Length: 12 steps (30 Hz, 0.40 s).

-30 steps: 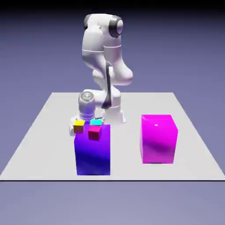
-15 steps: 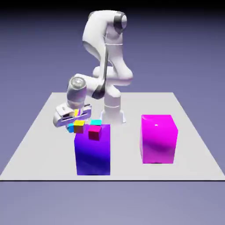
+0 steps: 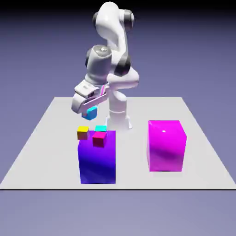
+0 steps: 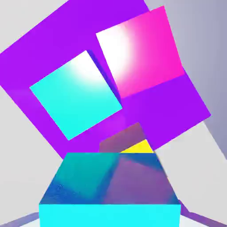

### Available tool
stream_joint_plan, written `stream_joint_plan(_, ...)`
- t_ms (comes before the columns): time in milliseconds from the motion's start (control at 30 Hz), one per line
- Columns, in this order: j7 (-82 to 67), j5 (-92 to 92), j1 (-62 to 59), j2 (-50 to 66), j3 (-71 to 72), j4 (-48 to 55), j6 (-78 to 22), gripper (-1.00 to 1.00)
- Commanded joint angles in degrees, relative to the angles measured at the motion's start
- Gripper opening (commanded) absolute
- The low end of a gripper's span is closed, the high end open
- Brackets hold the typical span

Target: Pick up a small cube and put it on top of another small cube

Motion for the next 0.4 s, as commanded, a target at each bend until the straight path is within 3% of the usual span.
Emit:
stream_joint_plan(0, -0.18, 0.52, 2.08, -0.59, -0.91, 0.34, -0.5, -1.0)
stream_joint_plan(100, 0.64, 1.57, 4.82, -1.31, -2.4, -0.73, 0.49, -1.0)
stream_joint_plan(267, 0.83, 0.86, 3.96, 2.57, -4.25, -7.7, 11.37, -1.0)
stream_joint_plan(300, 0.83, 0.86, 3.96, 2.57, -4.25, -7.71, 11.38, 1.0)
stream_joint_plan(367, 0.79, 1.02, 4.16, 1.69, -3.83, -6.11, 8.89, 1.0)
